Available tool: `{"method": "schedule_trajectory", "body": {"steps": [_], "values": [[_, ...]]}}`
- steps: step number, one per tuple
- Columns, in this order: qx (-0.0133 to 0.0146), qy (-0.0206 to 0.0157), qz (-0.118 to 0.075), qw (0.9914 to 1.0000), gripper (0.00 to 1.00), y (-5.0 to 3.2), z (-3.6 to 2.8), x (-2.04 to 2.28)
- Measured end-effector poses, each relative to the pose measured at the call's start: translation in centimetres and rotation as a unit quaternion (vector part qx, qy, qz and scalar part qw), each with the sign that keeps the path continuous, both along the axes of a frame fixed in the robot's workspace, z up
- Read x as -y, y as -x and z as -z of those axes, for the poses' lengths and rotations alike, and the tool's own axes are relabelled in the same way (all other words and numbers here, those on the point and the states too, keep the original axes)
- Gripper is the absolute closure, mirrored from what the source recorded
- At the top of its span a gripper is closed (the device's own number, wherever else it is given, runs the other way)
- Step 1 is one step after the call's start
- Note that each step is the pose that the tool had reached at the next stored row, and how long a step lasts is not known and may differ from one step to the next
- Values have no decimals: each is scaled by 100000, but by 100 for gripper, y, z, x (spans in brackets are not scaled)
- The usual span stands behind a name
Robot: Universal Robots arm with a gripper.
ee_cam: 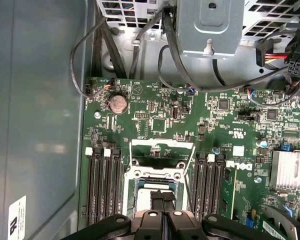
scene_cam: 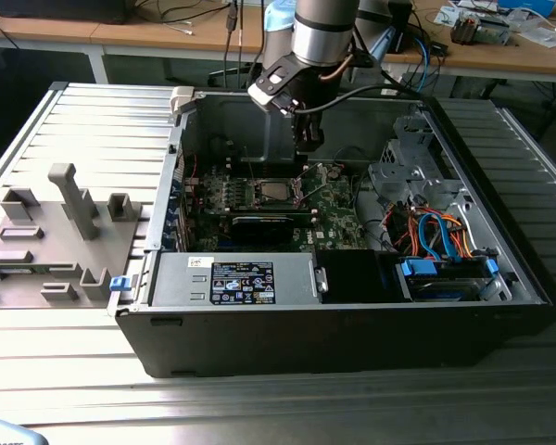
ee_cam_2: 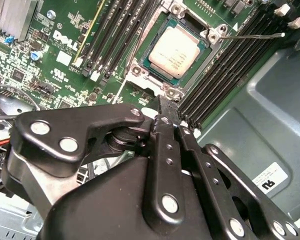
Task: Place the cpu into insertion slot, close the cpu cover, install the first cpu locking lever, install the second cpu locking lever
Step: 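Close the cpu cover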
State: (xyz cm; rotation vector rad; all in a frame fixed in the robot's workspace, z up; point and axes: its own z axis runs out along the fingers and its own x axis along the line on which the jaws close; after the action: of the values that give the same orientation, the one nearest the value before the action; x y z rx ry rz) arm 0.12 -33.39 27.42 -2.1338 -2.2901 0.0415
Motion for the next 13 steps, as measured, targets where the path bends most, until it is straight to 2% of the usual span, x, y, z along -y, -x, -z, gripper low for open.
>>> {"method": "schedule_trajectory", "body": {"steps": [11, 13], "values": [[-2, 1, 1, 100000, 89, -104, 0, 0], [-3, 0, 2, 100000, 89, -143, 1, 0]]}}
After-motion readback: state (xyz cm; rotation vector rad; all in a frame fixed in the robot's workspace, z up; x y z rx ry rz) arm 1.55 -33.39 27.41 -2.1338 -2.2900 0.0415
